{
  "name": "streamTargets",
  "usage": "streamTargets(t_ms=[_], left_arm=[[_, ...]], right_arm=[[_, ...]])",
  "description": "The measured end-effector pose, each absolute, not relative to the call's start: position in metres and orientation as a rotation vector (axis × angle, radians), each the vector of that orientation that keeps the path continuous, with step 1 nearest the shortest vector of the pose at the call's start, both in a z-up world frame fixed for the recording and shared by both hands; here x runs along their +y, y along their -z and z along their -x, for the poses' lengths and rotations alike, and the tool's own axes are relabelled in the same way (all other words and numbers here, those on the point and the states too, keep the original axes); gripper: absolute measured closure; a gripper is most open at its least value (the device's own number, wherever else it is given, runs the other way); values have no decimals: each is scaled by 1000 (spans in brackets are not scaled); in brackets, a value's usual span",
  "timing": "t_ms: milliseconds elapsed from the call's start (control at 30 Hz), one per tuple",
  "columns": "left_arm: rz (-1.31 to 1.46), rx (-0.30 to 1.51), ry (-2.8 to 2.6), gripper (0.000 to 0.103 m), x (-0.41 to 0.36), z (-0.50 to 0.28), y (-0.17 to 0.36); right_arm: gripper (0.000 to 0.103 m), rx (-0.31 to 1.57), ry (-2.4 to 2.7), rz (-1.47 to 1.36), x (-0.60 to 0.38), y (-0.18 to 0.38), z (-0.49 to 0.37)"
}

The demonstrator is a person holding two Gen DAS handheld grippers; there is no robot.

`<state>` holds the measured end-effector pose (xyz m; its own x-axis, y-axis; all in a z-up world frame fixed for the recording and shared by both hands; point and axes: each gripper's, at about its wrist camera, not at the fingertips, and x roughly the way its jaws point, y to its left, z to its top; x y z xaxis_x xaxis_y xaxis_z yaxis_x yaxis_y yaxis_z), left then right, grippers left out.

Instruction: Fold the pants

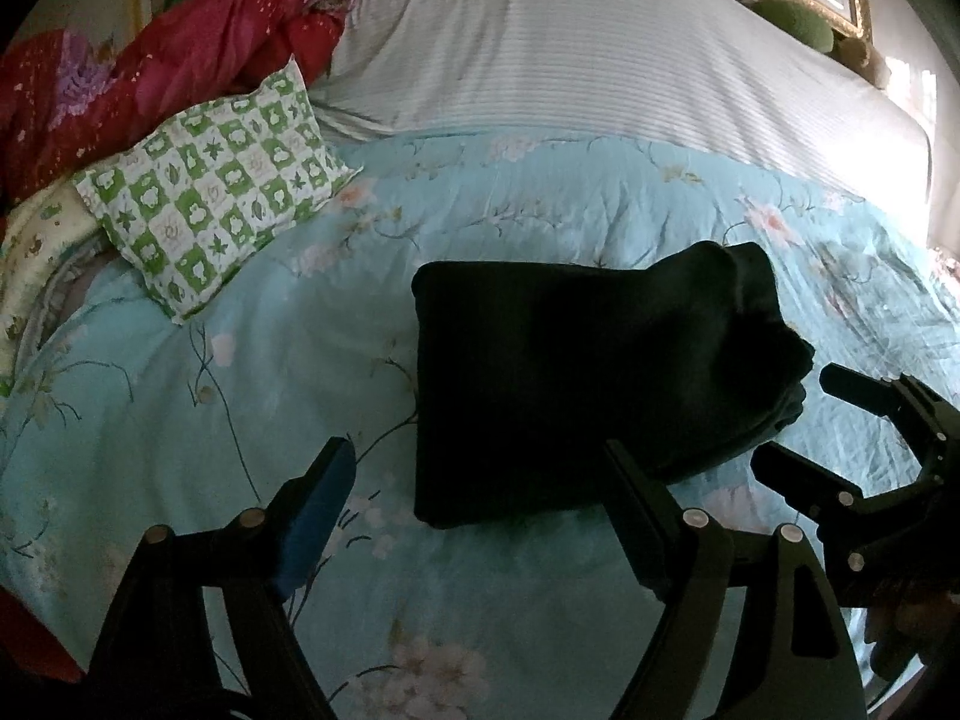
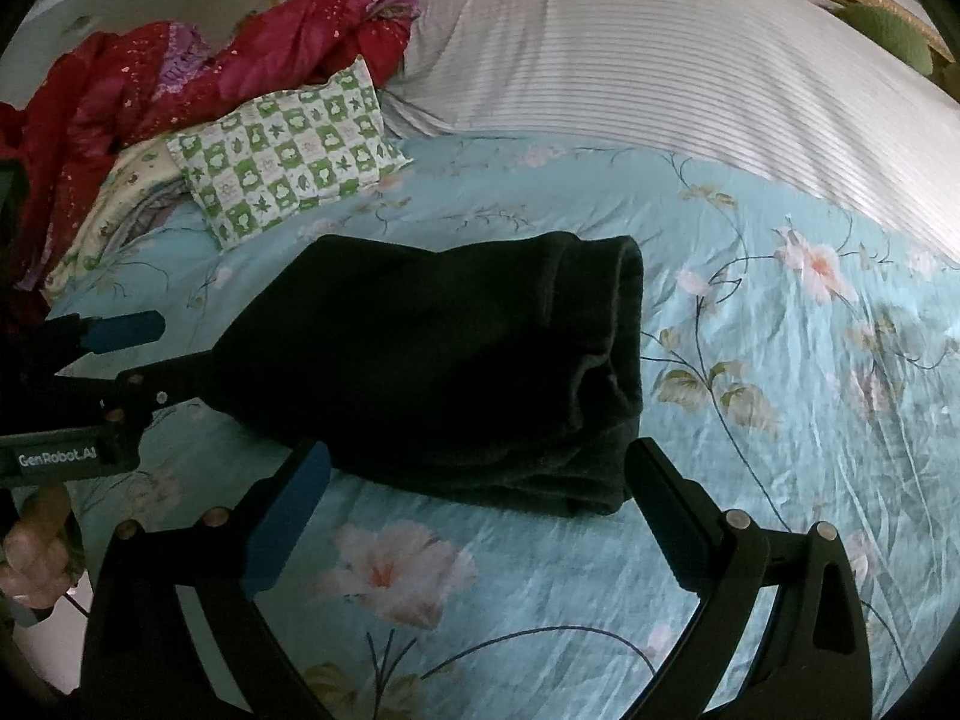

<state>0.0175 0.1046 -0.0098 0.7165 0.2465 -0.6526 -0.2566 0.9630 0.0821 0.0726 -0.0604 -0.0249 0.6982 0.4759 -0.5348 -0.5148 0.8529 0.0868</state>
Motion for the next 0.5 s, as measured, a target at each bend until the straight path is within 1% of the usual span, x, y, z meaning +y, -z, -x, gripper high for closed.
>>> streamTargets(t_ms=[500], left_arm=[[11,743,-310,21,104,-20,1]], right_arm=[[4,593,-569,69,-57,17,-76]])
